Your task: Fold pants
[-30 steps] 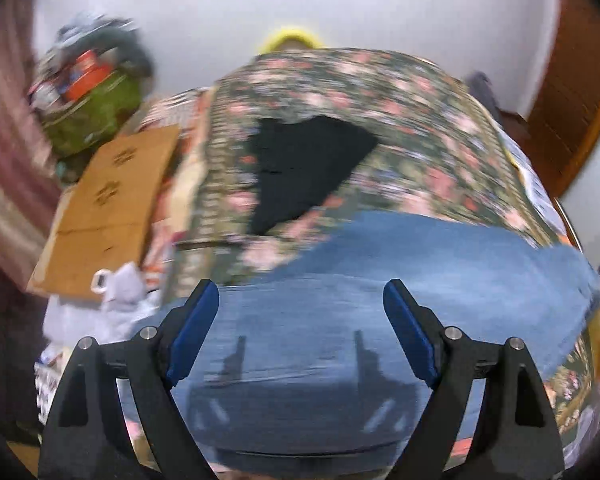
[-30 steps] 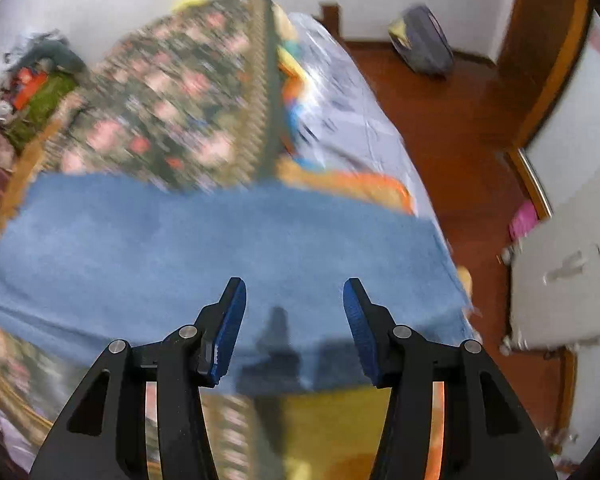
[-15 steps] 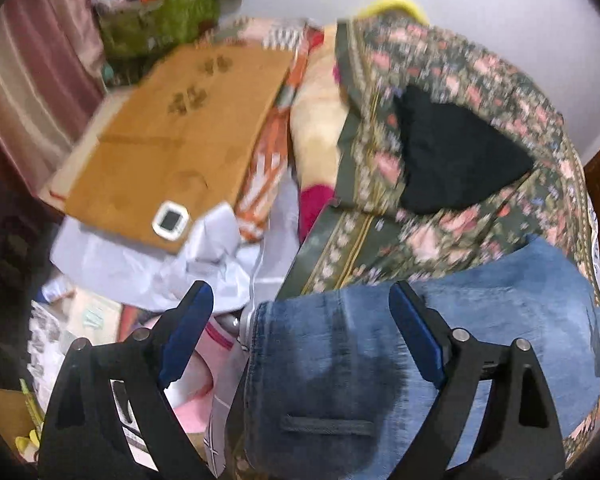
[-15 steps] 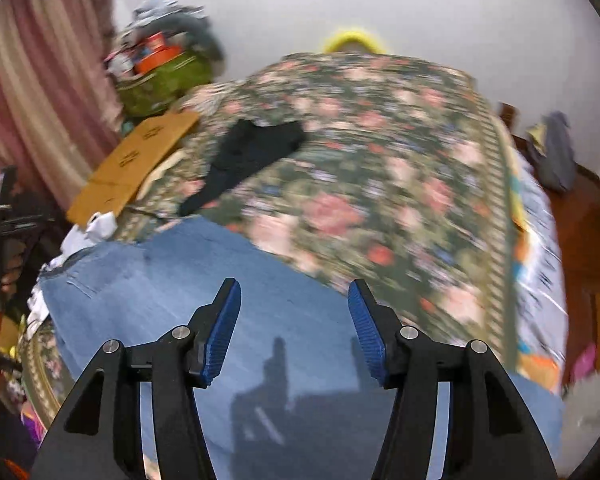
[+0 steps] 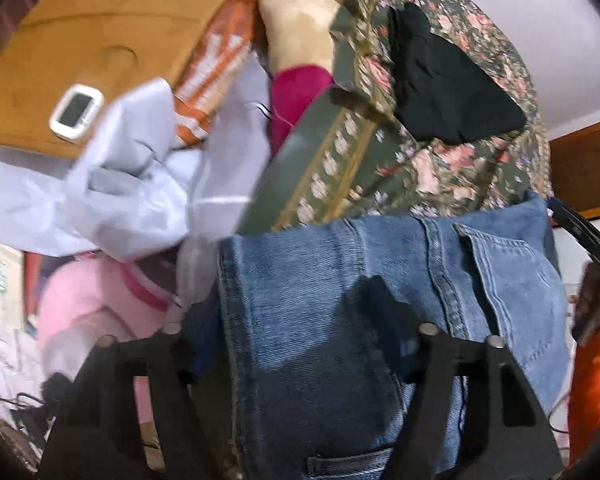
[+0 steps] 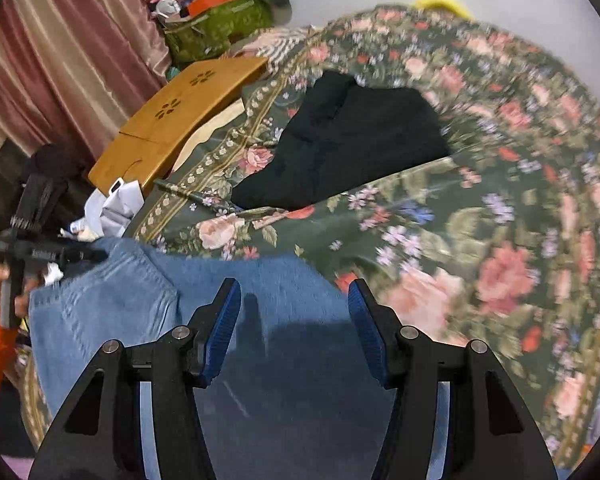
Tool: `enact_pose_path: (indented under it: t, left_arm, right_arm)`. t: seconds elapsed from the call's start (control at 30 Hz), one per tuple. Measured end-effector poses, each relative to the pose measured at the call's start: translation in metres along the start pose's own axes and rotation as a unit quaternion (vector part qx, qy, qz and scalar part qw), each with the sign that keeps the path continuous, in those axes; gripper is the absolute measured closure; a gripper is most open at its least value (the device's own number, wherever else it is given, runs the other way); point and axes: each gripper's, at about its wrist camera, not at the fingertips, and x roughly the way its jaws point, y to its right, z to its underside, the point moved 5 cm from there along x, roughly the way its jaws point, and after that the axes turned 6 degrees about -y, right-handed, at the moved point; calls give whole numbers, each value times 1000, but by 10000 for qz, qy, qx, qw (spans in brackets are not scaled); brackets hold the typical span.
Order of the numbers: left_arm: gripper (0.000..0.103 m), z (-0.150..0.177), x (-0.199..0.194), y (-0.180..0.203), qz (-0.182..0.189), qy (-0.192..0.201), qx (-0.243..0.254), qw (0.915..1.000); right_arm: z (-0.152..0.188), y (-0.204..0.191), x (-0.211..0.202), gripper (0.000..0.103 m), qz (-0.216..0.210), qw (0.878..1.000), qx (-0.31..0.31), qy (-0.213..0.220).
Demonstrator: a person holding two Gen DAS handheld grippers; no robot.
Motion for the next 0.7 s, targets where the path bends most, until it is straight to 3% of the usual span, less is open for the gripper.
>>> enact_pose_path:
  t: [0.07,0.1,0.17,0.2,0.23,0.3,0.37,0.43,0.47,0.5,0.53,0.6,0.67,0.7]
  left_arm:
    - [62,2,2,4,178,-43,17,9998]
    - [66,3,1,7,210,-3,21,9998]
    - [86,7,-2,16,204,112,86,9997]
    - [87,8,-4,20,69,184,120,9997]
    - [88,10,-7,23,-218,278,158,9993]
    - [88,12,-14,30,-763,455,398,9952]
    - [90,17,-22,38,-1485,707,786,9832]
    - [90,22,-26,41,-2217,898,1085,9649]
    - [95,25,-25,36,-2527,928,1043,9574]
    - [94,24,-24,28,-2888,938,952,9480]
    - [91,25,-23,17,-2909,861,848,9491]
    - [91,31,-31,2,-2167,736,373,9728]
    - [90,37,-52,-3,-1864,952,179,9777]
    - [86,41,-67,-2,-1873,1131,161,9756]
  right_arm:
    - [-4,3,13,51,-109,9996,163,-181]
    - [-4,2,20,58,-252,9990,249,-259]
    - [-2,-3,27,73,-401,9983,221,-356]
    - [-1,-7,27,78,-335,9989,93,-312]
    - [0,-11,27,79,-201,9994,-53,-261]
    - [1,-16,25,94,143,9994,-271,-183]
    - [2,-18,24,94,292,9989,-354,-124]
    - [2,-18,25,95,444,9982,-398,-103]
    - [2,-19,26,95,514,9977,-427,-117]
    - [2,-19,26,95,581,9973,-437,-116]
    - [2,-19,25,95,616,9971,-429,-108]
    - [2,-18,20,95,718,9967,-371,-75]
    - [5,-19,11,93,726,9969,-301,-17]
    - [8,-22,2,92,735,9969,-290,55]
